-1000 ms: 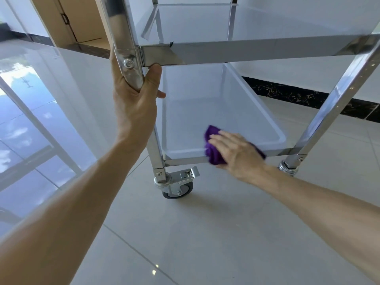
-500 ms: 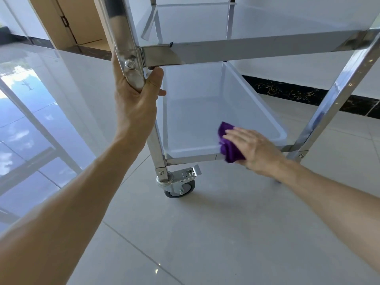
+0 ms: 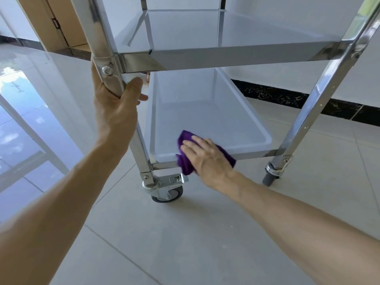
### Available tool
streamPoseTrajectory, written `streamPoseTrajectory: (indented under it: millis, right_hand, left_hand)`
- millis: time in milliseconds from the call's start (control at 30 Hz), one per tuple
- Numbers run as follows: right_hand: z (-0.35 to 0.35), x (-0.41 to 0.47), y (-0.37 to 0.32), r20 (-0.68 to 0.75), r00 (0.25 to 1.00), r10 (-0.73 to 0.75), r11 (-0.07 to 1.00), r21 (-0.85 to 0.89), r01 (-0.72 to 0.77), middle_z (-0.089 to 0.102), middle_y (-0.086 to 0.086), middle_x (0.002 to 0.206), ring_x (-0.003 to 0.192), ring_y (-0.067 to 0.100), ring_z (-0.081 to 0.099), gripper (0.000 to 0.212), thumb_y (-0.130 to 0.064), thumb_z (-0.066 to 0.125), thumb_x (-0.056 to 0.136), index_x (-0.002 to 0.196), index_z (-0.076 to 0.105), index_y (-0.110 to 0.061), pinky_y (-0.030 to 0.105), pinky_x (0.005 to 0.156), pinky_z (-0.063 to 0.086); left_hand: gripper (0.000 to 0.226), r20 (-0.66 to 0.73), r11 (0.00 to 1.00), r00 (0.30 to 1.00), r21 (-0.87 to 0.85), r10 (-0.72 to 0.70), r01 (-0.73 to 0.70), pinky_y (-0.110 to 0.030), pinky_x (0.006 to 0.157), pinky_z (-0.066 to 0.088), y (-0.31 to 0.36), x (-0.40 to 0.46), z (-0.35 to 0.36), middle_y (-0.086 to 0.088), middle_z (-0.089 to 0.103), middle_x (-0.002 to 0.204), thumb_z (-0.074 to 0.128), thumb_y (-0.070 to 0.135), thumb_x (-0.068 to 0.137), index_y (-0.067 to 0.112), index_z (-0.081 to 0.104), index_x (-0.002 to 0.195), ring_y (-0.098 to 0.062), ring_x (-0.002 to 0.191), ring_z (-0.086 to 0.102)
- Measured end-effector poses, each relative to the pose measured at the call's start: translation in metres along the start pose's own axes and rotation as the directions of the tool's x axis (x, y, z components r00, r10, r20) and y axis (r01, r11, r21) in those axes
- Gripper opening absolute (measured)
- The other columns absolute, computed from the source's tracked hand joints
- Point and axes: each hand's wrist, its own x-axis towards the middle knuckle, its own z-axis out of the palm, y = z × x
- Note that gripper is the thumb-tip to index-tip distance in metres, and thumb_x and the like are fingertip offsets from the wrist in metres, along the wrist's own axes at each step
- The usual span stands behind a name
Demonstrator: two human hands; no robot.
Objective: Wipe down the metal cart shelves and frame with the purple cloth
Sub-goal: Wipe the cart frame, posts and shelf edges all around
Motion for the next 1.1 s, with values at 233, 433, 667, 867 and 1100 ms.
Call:
streamPoseTrajectory:
  millis: [233,433,667,867,1100]
  right_hand:
    - [-0.008,-0.027,0.059,0.044,0.998,0.047,0.998,-0.038,-0.045,0.018,-0.002,0.165,0.152,0.019,0.013,0.073,-0.008,0.059,0.094,0.156,0.021,-0.020,0.034,0.123,0.012]
    - [-0.015,-0.054,0.099,0.108,0.964,0.243,0.963,0.091,-0.253,0.030,0.001,0.160,0.149,0.023,0.020,0.069,-0.004,0.063,0.093,0.152,0.030,-0.015,0.033,0.120,0.019]
    - [-0.032,-0.054,0.066,-0.141,0.916,0.376,0.818,0.514,-0.257,0.064,-0.002,0.114,0.104,0.018,0.056,0.028,-0.011,0.068,0.089,0.114,0.058,-0.018,0.025,0.086,0.041]
    - [-0.070,-0.061,0.049,-0.161,0.893,0.420,0.729,0.646,-0.226,0.060,-0.005,0.123,0.111,0.014,0.055,0.043,-0.010,0.070,0.089,0.127,0.056,-0.023,0.023,0.094,0.041]
    - [-0.125,-0.096,0.051,-0.293,0.826,0.481,0.693,0.704,-0.154,0.063,-0.018,0.108,0.099,-0.001,0.058,0.040,-0.008,0.073,0.086,0.121,0.060,-0.023,0.008,0.085,0.044]
  left_hand:
    - [0.044,0.036,0.987,0.993,0.119,-0.111,0.106,-0.016,0.064,0.053,0.000,0.012,-0.021,0.007,0.067,0.094,0.062,0.017,0.091,0.032,0.038,0.125,-0.013,0.088,0.071]
    - [0.036,0.008,0.962,0.986,0.221,-0.166,0.160,-0.051,0.079,0.052,0.006,0.017,-0.034,-0.014,0.055,0.097,0.063,0.027,0.088,0.055,0.043,0.099,-0.035,0.102,0.061]
    - [0.032,0.012,0.845,0.936,0.435,-0.352,0.312,-0.040,0.076,0.048,0.003,-0.005,-0.047,0.005,0.057,0.096,0.070,0.028,0.087,0.038,0.043,0.102,-0.020,0.092,0.058]
    - [0.048,0.147,0.483,0.753,0.840,-0.642,0.248,-0.038,0.087,0.050,0.017,-0.020,-0.075,0.000,0.064,0.123,0.060,0.047,0.094,0.022,0.049,0.133,-0.027,0.105,0.062]
    - [0.026,0.240,0.466,0.842,0.885,-0.483,0.016,-0.037,0.072,0.059,0.066,-0.009,-0.058,0.016,0.072,0.078,0.051,0.048,0.097,0.031,0.068,0.087,-0.012,0.071,0.069]
